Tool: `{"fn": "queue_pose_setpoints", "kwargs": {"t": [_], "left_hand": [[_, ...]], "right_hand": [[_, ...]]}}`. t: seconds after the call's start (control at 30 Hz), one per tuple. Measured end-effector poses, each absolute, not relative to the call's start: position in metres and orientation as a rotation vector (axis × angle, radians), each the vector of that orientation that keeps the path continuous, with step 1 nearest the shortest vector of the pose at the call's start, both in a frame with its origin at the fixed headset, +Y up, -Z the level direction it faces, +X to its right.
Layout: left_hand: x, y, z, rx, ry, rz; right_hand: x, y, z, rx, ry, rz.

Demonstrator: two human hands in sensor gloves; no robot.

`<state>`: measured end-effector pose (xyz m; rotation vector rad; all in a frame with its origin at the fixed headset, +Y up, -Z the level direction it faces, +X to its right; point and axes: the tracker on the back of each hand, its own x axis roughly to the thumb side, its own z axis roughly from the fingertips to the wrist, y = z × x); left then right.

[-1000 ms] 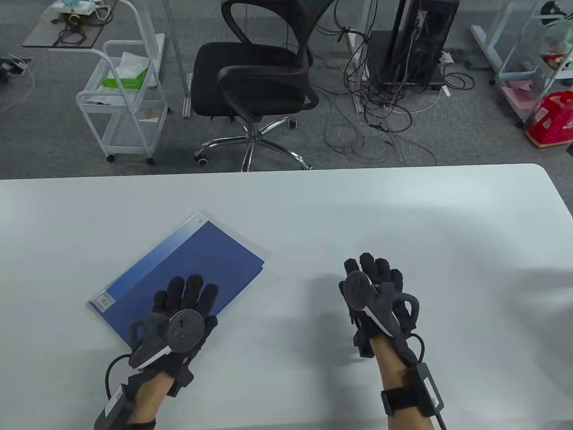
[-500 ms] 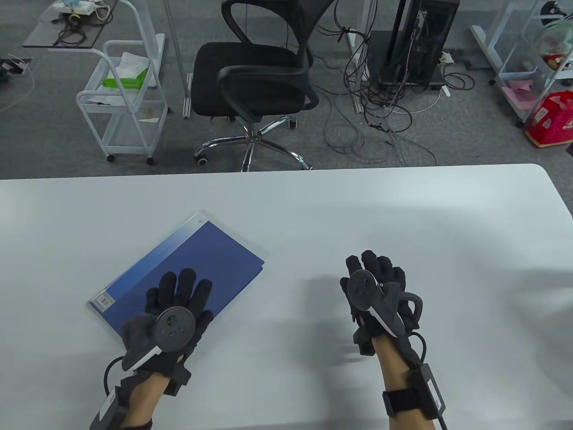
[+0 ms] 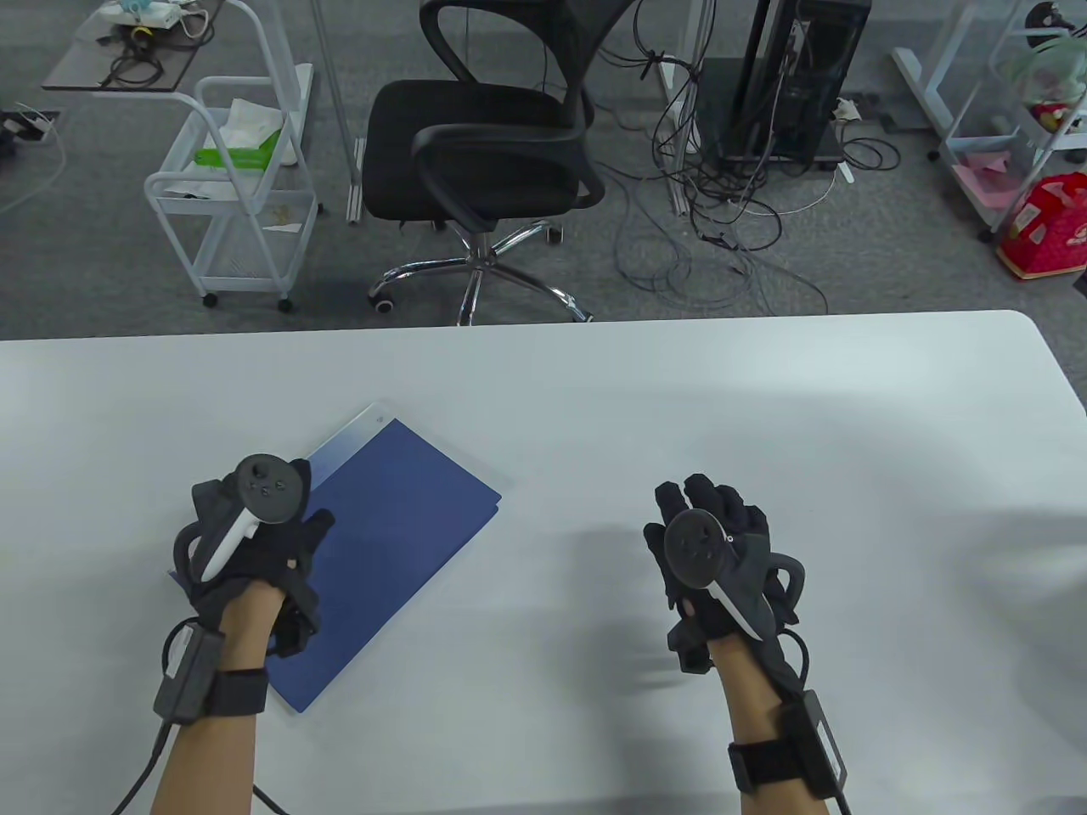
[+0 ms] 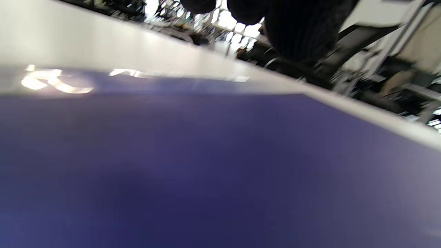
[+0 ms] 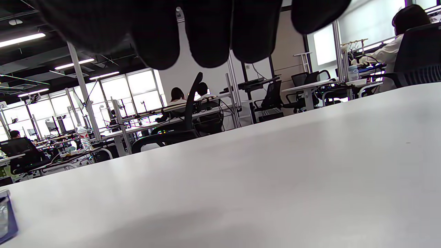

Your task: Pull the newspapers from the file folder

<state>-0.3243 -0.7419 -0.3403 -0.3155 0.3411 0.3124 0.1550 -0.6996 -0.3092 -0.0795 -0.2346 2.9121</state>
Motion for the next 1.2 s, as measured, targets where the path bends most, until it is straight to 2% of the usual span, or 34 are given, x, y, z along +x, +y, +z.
{"fn": "queue_pose_setpoints", "kwargs": {"t": [0.13, 0.17, 0.27, 0.43, 0.6, 0.7, 0.9, 1.03, 1.2], "left_hand": [[-0.346, -0.777, -0.345, -0.428, 0.429, 0.285], [-0.348, -0.78, -0.345, -0.414, 0.427, 0.303], [-0.346, -0.776, -0.344, -0.316, 0.42, 0.242], [-0.338, -0.77, -0.347, -0.314, 0.383, 0.066], [-0.344, -0.749, -0.336, -0.194, 0.385, 0.318], [-0.347, -0.721, -0.325, -0.141, 0.344, 0.535], [-0.343, -0.682, -0.297, -0.125, 0.248, 1.027], [-0.325, -0.682, -0.275, -0.086, 0.239, 1.264], [-0.291, -0.709, -0.26, -0.154, 0.229, 1.449]], "right_hand": [[0.157, -0.703, -0.311, -0.09, -0.205, 2.914], [0.158, -0.704, -0.312, -0.097, -0.2, 2.91], [0.161, -0.706, -0.313, -0.112, -0.18, 2.893], [0.164, -0.707, -0.314, -0.124, -0.172, 2.888], [0.166, -0.702, -0.313, -0.124, -0.193, 2.862], [0.168, -0.699, -0.312, -0.128, -0.206, 2.837], [0.175, -0.691, -0.311, -0.146, -0.236, 2.796], [0.18, -0.685, -0.309, -0.157, -0.27, 2.771], [0.186, -0.679, -0.307, -0.172, -0.313, 2.748]]}}
